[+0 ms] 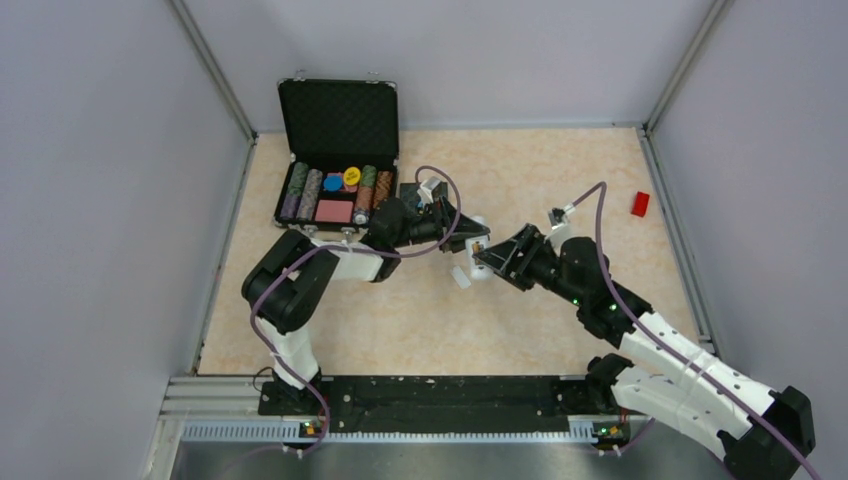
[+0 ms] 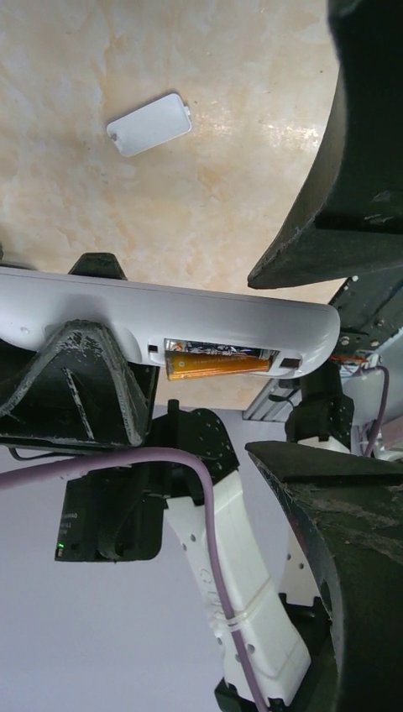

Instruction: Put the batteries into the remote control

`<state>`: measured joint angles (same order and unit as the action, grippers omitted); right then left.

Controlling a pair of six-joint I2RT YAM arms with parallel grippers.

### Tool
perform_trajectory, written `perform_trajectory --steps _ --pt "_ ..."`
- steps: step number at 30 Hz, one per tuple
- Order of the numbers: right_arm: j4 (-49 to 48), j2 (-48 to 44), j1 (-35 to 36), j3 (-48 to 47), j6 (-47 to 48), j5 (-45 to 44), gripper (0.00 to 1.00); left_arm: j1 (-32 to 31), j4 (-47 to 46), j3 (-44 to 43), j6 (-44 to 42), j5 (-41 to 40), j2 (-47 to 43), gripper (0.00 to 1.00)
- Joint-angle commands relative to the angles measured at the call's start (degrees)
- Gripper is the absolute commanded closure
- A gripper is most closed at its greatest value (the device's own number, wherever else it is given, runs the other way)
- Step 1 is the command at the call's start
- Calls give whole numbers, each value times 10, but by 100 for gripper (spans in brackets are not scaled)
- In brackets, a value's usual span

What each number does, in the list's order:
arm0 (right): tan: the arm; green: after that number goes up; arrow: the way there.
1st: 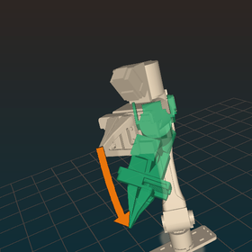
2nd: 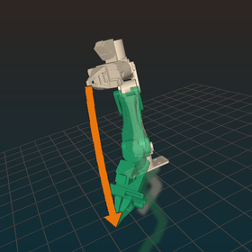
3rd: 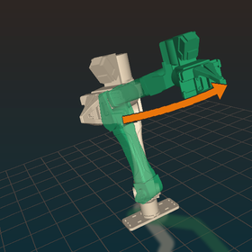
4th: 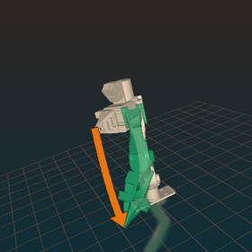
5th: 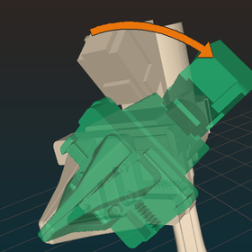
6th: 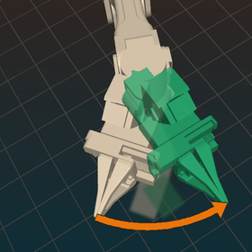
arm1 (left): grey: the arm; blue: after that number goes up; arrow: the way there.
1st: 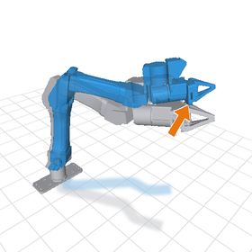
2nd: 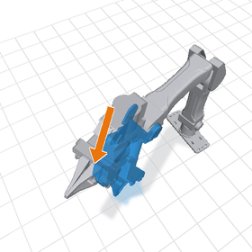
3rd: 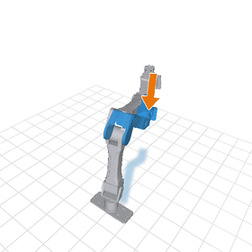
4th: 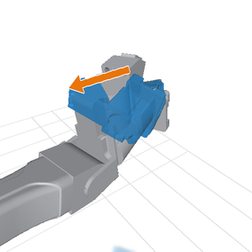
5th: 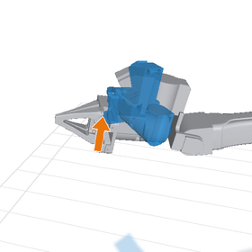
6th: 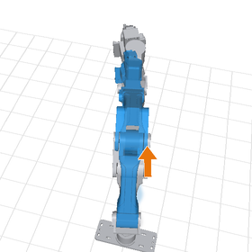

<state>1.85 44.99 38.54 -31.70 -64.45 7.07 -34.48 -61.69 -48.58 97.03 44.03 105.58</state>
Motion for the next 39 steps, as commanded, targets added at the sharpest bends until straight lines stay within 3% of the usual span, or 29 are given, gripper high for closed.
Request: perform_trajectory --steps 1,14,22,31,39 --pt "1 -6 -5 -13 -16 -23 34 -6 42 -6 -104 -3 -56 100" --pt "134 73 -5 -127 120 -79 38 -6 382 -64 -309 -41 -95 100" --pt "161 169 0 -192 159 -44 63 -7 411 -84 -330 -53 -74 100" --pt "226 261 47 -255 200 -65 63 -6 480 -110 -374 -79 -71 100" --pt "257 292 63 -275 197 -100 73 -4 494 -115 -382 -86 -70 100"
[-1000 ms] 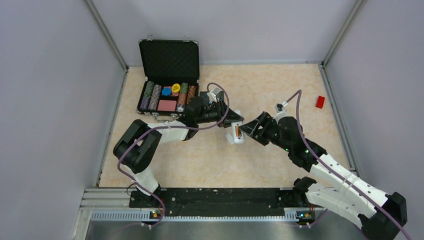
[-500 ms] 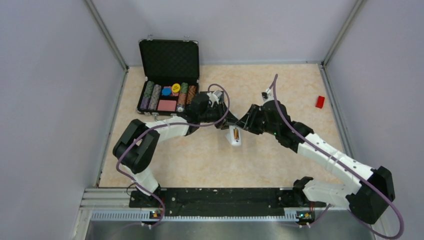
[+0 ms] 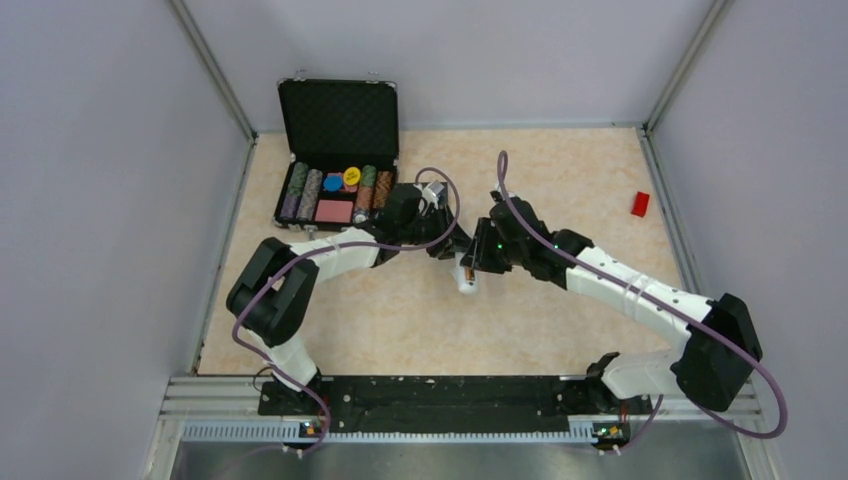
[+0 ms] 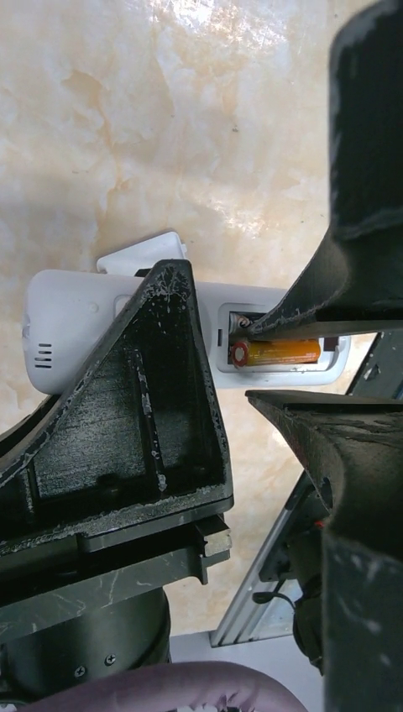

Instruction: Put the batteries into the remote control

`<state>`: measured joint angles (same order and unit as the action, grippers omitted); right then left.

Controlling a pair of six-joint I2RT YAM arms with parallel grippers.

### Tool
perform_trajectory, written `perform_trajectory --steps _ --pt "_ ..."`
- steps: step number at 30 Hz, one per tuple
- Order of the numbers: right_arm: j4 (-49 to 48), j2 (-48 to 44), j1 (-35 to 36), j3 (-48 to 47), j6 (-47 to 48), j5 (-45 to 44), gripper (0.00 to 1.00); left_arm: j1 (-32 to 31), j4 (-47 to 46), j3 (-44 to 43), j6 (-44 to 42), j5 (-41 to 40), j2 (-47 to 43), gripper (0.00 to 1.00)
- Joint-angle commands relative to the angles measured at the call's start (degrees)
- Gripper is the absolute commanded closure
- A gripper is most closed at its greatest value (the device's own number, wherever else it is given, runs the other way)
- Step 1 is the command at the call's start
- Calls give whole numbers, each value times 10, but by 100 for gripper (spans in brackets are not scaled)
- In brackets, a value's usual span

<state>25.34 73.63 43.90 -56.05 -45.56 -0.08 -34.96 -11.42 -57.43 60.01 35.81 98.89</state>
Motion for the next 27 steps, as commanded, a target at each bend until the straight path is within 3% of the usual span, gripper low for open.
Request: perform_trajectory --steps 1,21,27 --pt "24 6 10 -31 9 -32 73 2 -9 -26 -12 -3 -4 100" --pt "-19 19 9 -9 24 -15 77 5 -65 -12 -4 33 -10 100" --pt "-23 21 9 -4 21 -16 92 6 -67 -8 -12 35 -14 100"
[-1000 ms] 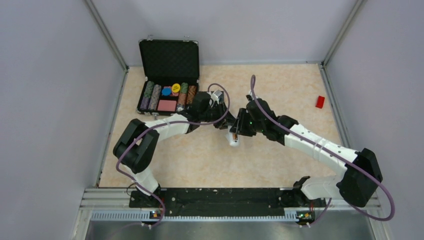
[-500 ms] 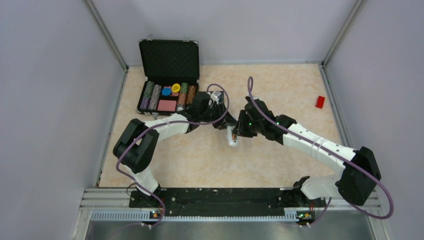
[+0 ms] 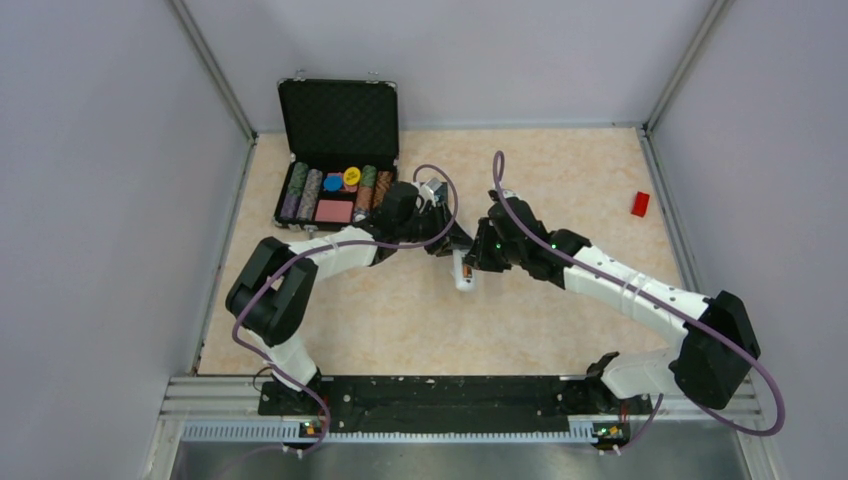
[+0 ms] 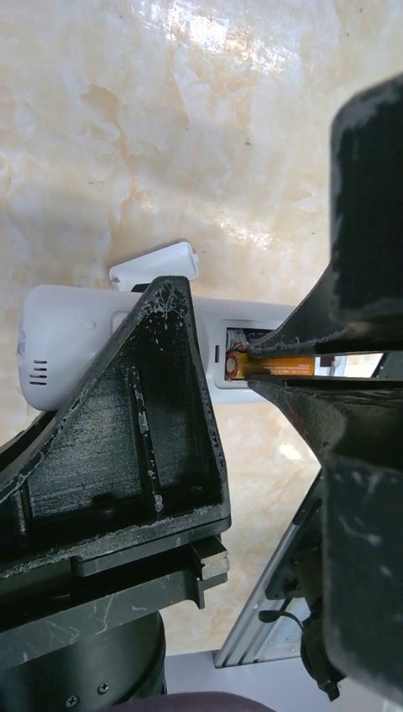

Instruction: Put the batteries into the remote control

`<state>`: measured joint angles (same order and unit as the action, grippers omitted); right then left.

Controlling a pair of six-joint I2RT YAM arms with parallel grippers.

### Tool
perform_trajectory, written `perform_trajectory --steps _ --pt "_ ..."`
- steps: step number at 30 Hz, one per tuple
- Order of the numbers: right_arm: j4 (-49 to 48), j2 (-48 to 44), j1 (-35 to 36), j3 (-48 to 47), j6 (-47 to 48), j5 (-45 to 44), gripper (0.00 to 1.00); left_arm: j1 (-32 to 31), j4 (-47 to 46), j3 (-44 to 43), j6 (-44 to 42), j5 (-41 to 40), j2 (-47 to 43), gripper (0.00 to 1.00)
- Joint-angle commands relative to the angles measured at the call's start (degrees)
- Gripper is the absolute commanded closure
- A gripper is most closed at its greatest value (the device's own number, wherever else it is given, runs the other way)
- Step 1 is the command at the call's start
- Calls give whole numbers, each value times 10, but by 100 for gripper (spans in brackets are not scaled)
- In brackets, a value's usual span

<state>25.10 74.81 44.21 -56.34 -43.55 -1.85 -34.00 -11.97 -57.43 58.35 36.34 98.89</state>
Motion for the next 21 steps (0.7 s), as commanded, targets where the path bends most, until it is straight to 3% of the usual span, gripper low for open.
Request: perform_trajectory --steps 1,5,14,15,18,21 --pt "-21 8 6 -2 0 2 94 -4 -57 -8 2 26 -14 100" --pt "-29 -4 6 -2 1 4 100 -4 -39 -10 -4 12 -14 100" --pt "-24 -37 7 -7 1 4 100 -4 -27 -11 -11 3 -11 100" --pt "-22 -38 6 -6 0 4 97 -4 -23 -12 -13 0 -11 100" --pt "-20 -41 6 10 -8 -4 76 -3 16 -20 -36 -26 -14 100" --pt "-21 -38 6 32 -19 -19 66 -4 104 -44 -81 -91 -13 100"
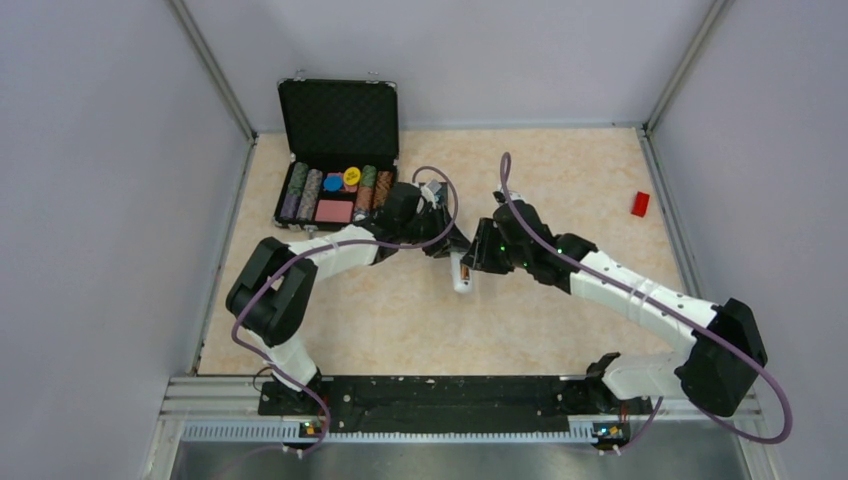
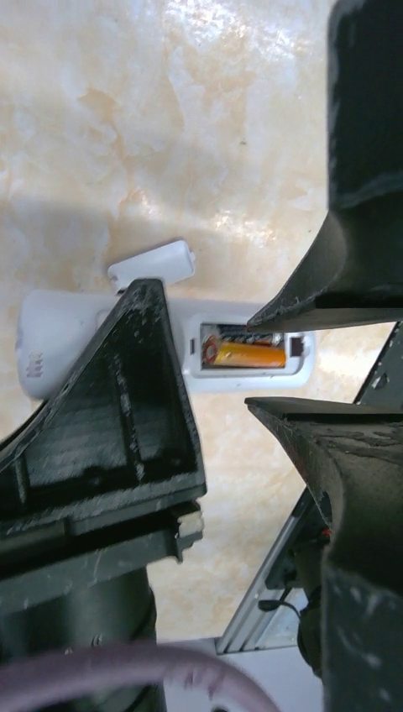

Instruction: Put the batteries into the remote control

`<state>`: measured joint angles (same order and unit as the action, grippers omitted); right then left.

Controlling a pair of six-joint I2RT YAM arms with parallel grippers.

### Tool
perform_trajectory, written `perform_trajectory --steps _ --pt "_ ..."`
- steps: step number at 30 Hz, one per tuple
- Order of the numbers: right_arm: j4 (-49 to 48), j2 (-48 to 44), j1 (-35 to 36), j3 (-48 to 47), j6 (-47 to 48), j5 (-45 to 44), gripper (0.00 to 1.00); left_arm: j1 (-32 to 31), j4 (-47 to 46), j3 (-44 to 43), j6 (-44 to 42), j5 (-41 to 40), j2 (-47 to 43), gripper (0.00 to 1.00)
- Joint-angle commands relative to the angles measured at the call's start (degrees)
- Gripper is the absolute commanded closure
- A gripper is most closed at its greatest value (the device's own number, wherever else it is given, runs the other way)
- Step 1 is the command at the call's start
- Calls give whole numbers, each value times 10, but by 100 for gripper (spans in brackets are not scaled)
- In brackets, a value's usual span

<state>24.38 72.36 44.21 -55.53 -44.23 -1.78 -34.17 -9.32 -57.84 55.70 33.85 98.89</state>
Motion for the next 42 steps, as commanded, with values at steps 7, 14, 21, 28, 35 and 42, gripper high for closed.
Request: perform_trajectory --steps 7,14,21,28,35,42 --pt "-43 35 6 80 -44 -11 64 -5 276 -105 -136 -243 14 100" --pt "-72 59 6 98 -57 0 64 -33 404 -172 -165 -409 45 100" --pt "-93 90 9 87 -50 12 64 -46 451 -192 -166 -480 52 100" --pt "-135 100 9 96 -59 15 64 -61 484 -206 -157 -539 58 100" --pt "-113 147 32 45 -54 11 66 -32 447 -161 -137 -540 -6 100" --pt "-15 230 79 -43 -96 -76 72 66 402 -85 -122 -520 -126 100"
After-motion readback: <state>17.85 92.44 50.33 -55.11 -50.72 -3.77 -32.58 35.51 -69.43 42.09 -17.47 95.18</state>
